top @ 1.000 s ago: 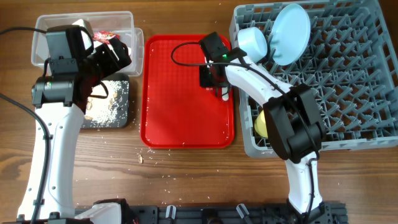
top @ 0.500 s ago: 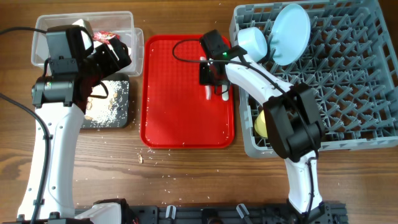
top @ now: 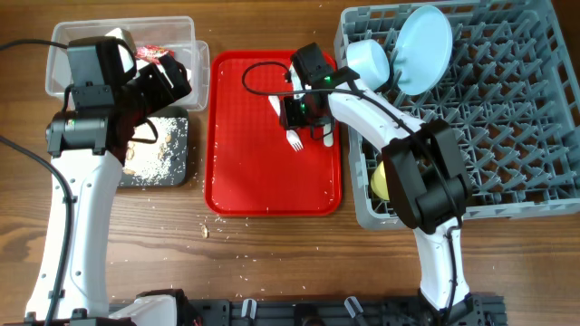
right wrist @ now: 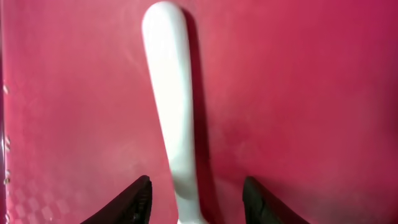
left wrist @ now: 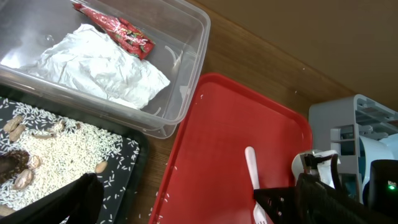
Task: Sort waste into correct bins and load items into the dishwasher rack
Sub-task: 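Grasp the white fork on the red tray with the right gripper, then drop the white fork into the rack with the right gripper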
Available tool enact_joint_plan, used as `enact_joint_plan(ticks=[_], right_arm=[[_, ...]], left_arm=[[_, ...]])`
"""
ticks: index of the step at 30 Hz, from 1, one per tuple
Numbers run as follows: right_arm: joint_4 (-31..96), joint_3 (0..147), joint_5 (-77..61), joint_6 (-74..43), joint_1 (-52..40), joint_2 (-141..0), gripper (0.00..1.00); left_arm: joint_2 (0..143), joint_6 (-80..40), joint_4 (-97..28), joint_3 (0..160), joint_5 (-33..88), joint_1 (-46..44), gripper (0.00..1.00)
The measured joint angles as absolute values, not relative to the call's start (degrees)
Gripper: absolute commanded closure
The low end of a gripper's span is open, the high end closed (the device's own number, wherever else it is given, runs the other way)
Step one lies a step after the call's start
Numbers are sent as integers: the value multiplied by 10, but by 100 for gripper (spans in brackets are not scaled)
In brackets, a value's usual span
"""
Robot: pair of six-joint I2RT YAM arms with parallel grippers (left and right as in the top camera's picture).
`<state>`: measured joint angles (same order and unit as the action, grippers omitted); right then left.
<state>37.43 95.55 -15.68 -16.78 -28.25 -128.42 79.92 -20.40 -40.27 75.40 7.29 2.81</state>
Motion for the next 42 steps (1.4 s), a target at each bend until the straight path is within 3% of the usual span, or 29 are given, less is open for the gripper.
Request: enact_joint_plan(ticks=[3,8,10,19,24,28,34,38,40,41,42], right_arm=[[371,954,-155,-141,-290,-1284,69],[357,953,-61,-155,-336,-1287,82],[358,953,-43,-166,-340,-1287,96],[375,950,-40,-177,-329,-1273,96],[454,947,-50,-174,-291,-1106,96],[595,951,-14,-192,-173,-929,96],[652,856,19,-243,17,-930,96],[640,801,20,-244,39,-930,95],[628,799,19,-234,39,-930,77],[627,799,13,-222,39,-930,62],[626,799,8,-204,39,-930,57]], left_arm=[[799,-204,-403,754,73,28,0],[799,-204,-403,754,73,28,0],[799,-204,-403,754,73,28,0],[799,-204,-403,754,73,28,0],[799,-204,-402,754,73,28,0],[799,-204,-403,754,73,28,0],[799,-204,-402,754,73,28,0],[799,-204,-403,754,73,28,0],[799,-204,-402,754,73,28,0],[799,-204,-403,754,73,28,0],[799,-204,-403,754,73,28,0]])
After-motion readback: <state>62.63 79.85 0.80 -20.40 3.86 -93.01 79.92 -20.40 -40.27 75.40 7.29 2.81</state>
